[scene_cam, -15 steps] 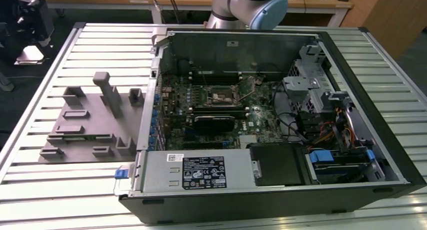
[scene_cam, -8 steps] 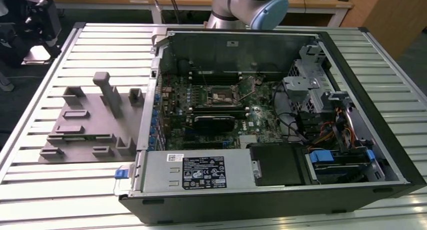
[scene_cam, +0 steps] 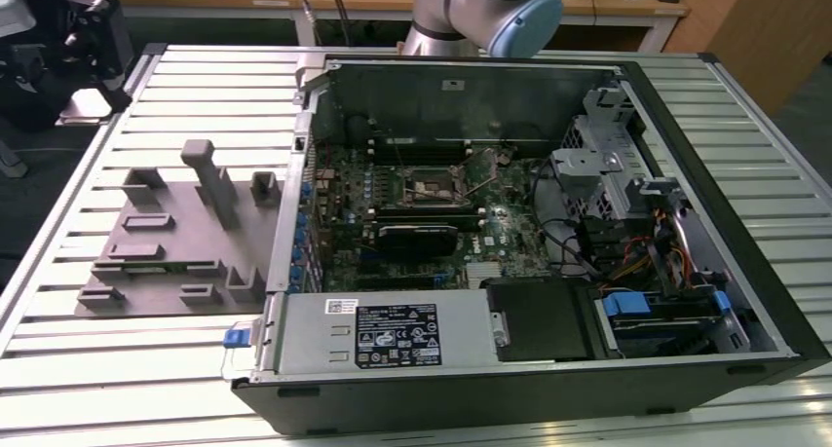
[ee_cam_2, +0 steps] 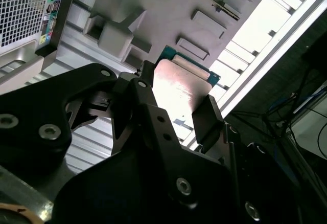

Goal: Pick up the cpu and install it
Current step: 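Pick up the cpu and move it towards the insertion slot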

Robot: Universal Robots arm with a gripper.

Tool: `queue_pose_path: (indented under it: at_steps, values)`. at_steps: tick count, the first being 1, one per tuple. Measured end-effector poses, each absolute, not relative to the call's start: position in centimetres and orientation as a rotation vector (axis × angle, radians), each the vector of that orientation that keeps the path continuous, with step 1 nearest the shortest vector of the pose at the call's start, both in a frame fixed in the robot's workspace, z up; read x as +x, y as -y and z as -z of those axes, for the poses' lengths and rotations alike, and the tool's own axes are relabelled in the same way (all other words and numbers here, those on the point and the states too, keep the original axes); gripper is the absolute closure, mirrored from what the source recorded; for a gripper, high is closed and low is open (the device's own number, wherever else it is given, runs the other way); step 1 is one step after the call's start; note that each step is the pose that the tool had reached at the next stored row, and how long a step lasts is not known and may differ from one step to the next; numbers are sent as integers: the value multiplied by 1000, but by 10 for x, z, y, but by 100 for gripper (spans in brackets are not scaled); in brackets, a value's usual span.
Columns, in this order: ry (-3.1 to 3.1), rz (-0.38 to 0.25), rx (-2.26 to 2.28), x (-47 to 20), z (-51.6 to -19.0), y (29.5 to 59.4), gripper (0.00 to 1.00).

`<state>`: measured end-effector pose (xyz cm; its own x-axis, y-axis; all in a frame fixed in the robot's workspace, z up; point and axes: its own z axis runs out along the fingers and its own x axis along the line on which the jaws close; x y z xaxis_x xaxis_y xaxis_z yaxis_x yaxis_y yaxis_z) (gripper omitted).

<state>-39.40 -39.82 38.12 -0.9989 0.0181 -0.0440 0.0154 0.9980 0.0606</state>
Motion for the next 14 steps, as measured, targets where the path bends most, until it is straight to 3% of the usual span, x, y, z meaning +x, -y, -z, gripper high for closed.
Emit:
queue_pose_path:
  at_steps: [14]
  values:
    - [-3095,-95,26,-381,-381,398,46]
